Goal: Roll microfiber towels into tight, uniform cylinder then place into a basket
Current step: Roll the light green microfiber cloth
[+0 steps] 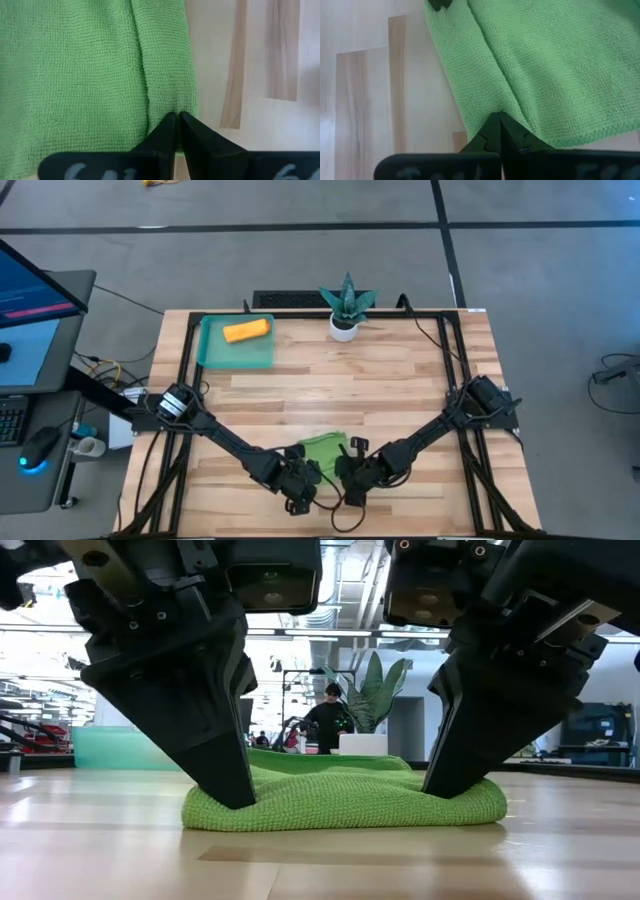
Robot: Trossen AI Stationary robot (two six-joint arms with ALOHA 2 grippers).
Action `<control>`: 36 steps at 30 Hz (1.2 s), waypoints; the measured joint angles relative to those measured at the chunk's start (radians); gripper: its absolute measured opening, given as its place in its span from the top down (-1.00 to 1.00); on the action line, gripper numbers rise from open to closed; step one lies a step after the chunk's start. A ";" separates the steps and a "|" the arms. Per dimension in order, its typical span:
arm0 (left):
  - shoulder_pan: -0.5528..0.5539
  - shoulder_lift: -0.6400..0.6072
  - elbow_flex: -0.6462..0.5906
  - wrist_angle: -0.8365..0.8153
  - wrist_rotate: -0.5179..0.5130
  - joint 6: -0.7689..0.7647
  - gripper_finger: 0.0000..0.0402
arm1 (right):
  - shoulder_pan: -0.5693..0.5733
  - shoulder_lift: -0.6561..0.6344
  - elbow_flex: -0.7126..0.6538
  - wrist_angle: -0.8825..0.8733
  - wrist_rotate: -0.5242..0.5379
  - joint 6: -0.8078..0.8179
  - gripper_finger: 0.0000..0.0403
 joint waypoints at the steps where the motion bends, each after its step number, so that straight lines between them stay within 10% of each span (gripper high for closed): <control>1: -0.001 0.000 0.005 -0.001 -0.008 0.009 0.90 | 0.000 0.000 0.000 0.001 0.000 0.000 0.94; 27: -0.001 0.005 0.123 -0.125 0.082 0.114 0.05 | 0.001 0.003 -0.003 0.004 -0.010 0.000 0.93; 36: -0.093 0.000 0.202 -0.266 -0.249 0.179 0.04 | 0.001 0.003 -0.004 0.005 -0.010 0.000 0.92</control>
